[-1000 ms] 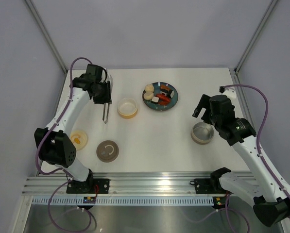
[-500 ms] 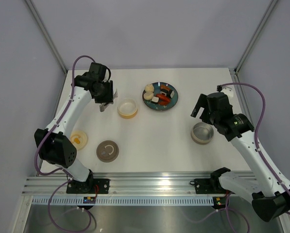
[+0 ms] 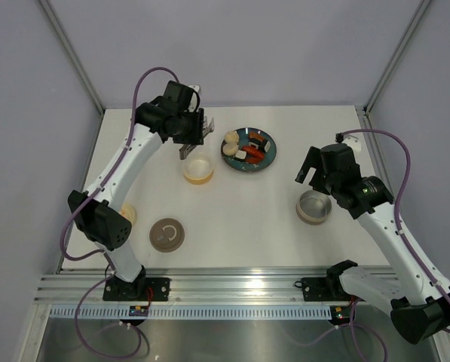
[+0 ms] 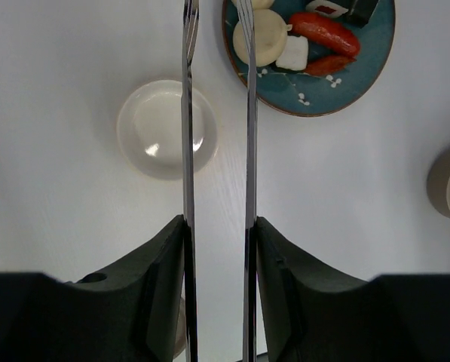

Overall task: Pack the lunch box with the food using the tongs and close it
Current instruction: Pick up the fake food from the plate.

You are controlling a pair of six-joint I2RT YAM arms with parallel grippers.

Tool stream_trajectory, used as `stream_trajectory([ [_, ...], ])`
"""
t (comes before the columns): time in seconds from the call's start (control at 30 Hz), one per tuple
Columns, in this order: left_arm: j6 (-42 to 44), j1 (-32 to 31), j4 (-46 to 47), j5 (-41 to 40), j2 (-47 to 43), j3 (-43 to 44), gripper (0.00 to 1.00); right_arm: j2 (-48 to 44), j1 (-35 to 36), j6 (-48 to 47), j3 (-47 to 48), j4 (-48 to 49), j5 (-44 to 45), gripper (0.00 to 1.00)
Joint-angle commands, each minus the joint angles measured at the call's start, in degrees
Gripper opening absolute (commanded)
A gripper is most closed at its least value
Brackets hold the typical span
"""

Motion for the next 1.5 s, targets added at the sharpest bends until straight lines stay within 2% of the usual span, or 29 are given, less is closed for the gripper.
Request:
stream_trajectory([
  [0.0,-1.6,-2.1,0.9,0.6,4.6,5.2,0.43,-0.1,0.1,1.3,2.7,-1.6,0.5,0.99],
  [0.3,-1.8,-6.3,-0.3,0.2,12.0,12.8,0.44,-1.2,0.1,2.3,2.0,-2.7,0.5,0.99],
  [0.53,0.0,-8.8,-1.4,0.6,13.6,12.4,0.47,-1.1,0.1,2.8,1.5,-2.4,0.3,1.00],
  [1.17,4.5,-15.1,-4.5,-14.0,18.6,13.3,0.52,-0.4,0.1,3.1,1.1,-1.6,-1.1,1.00],
  [1.47,5.9,-15.1,-3.1,-15.9,20.6,12.4,0.51,-0.4,0.1,3.3,0.7,-1.5,-1.4,1.00],
])
